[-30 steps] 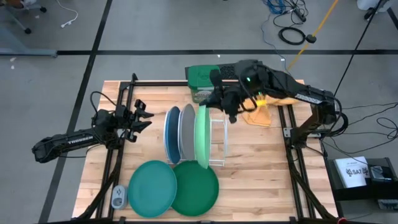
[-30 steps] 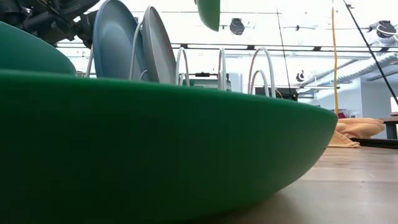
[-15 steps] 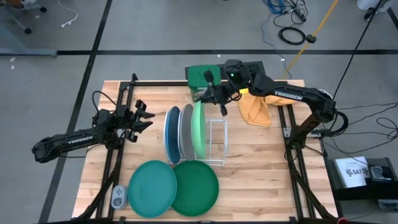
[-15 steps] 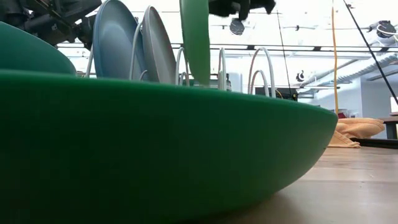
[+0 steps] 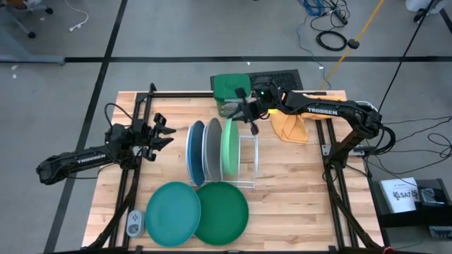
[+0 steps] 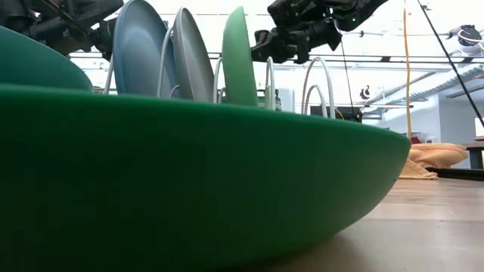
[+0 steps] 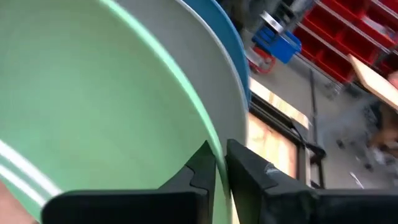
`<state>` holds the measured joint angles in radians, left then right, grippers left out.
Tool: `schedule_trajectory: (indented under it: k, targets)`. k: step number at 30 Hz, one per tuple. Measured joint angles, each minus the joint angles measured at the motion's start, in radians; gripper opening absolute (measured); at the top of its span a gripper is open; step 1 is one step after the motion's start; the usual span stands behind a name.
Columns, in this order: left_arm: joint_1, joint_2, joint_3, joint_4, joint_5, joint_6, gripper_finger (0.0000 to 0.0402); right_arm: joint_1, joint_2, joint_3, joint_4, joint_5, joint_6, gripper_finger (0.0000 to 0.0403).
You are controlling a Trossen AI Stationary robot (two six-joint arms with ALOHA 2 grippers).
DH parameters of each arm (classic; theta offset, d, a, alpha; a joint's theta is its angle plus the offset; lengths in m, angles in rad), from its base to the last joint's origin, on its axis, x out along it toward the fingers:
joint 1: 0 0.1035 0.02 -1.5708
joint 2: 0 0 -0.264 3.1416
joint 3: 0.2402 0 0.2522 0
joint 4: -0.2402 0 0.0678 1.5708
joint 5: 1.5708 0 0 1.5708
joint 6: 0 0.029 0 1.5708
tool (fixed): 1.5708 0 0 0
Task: Sort dishes
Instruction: Put the light green plate in the dish rack
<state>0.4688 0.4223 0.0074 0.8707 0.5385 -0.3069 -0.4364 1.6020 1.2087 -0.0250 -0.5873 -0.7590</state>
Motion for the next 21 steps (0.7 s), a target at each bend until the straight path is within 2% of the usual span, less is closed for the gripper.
schedule_trajectory:
  k: [2,7,15,21]
  targets:
    - [0.0,0.0,0.0,-0.002,0.0,0.0,0.0154,0.0,0.0,0.0,0.001,0.035,0.006,0.0043]
    - [0.0,0.0,0.0,-0.017,0.0,0.0,0.0154,-0.001,0.0,0.001,0.001,0.039,-0.001,0.0075]
    - [0.0,0.0,0.0,-0.027,0.0,0.0,0.0154,0.024,-0.002,0.011,0.006,0.045,0.018,0.0153]
    - [0.0,0.0,0.0,-0.028,0.0,0.0,0.0154,0.07,-0.026,0.011,0.03,0.146,0.011,0.0195]
